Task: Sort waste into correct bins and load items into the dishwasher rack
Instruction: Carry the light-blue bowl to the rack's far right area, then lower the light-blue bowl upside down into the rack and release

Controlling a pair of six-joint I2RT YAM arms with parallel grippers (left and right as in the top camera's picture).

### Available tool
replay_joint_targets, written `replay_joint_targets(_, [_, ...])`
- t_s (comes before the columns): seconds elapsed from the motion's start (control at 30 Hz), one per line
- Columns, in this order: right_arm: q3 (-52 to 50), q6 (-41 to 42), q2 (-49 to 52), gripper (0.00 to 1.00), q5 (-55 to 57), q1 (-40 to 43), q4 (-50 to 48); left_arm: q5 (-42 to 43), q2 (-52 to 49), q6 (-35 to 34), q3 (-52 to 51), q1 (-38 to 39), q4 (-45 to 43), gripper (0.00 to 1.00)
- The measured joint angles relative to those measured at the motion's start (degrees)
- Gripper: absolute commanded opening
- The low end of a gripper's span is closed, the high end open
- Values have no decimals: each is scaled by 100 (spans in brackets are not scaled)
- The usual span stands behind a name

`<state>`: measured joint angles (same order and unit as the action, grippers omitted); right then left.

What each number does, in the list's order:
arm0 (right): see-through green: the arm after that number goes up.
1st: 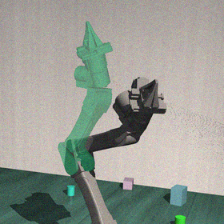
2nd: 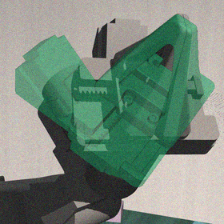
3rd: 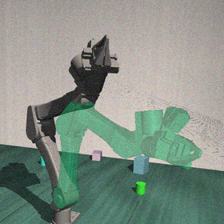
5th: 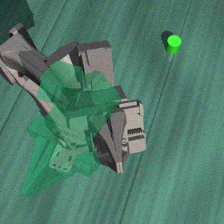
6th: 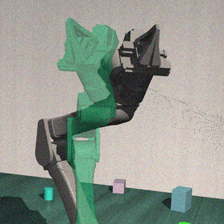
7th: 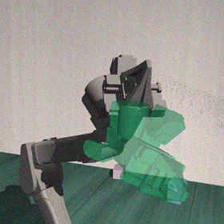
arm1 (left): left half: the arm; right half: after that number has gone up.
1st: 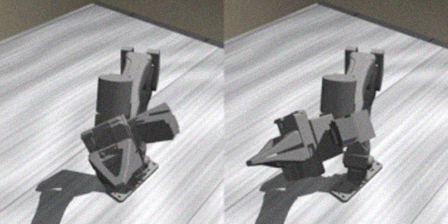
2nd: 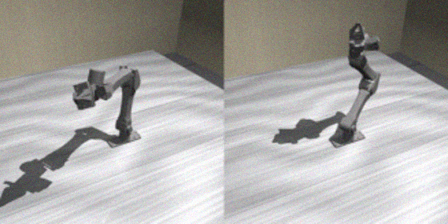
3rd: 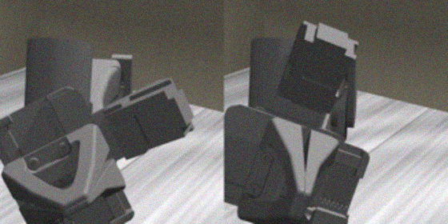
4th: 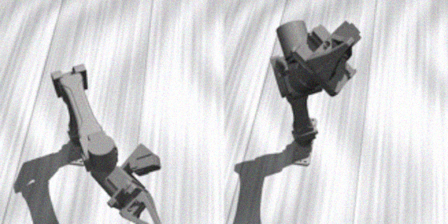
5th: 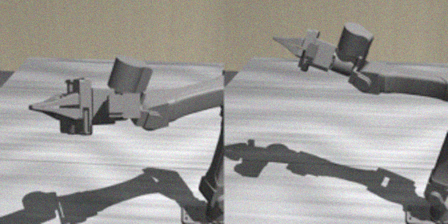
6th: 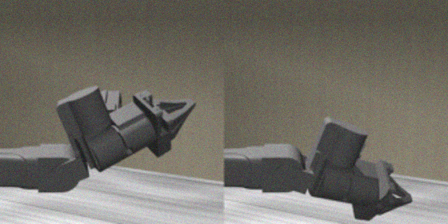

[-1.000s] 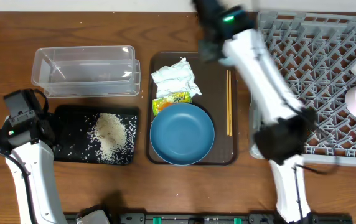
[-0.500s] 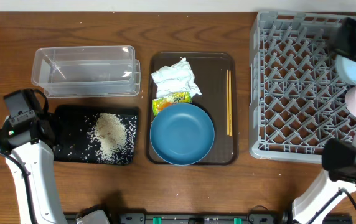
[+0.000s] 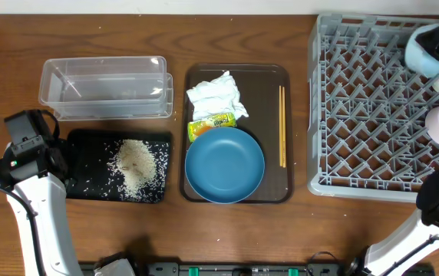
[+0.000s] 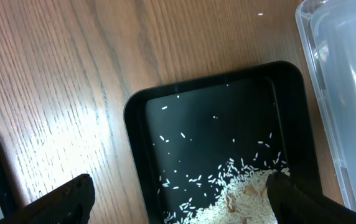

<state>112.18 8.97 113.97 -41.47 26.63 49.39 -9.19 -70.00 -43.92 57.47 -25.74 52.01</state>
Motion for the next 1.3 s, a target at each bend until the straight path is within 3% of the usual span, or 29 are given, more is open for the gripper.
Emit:
replay_joint_targets(0.3, [-2026,1266,0,1,-2041,282,-4079,0,0,0,0,0,0,91])
replay_joint_targets(0.4, [-2391,1781,0,1,-2367,264,-4771,0,2,0,0,0,0,91])
replay_joint_targets(0.8, [-3171,2328,0,1,-2363,269,-4951,0,2,0,0,0,2,91])
replay_joint_targets(1.3, [-3202,2551,278,2,-2481,271,-5978,0,2,0,0,0,2,91])
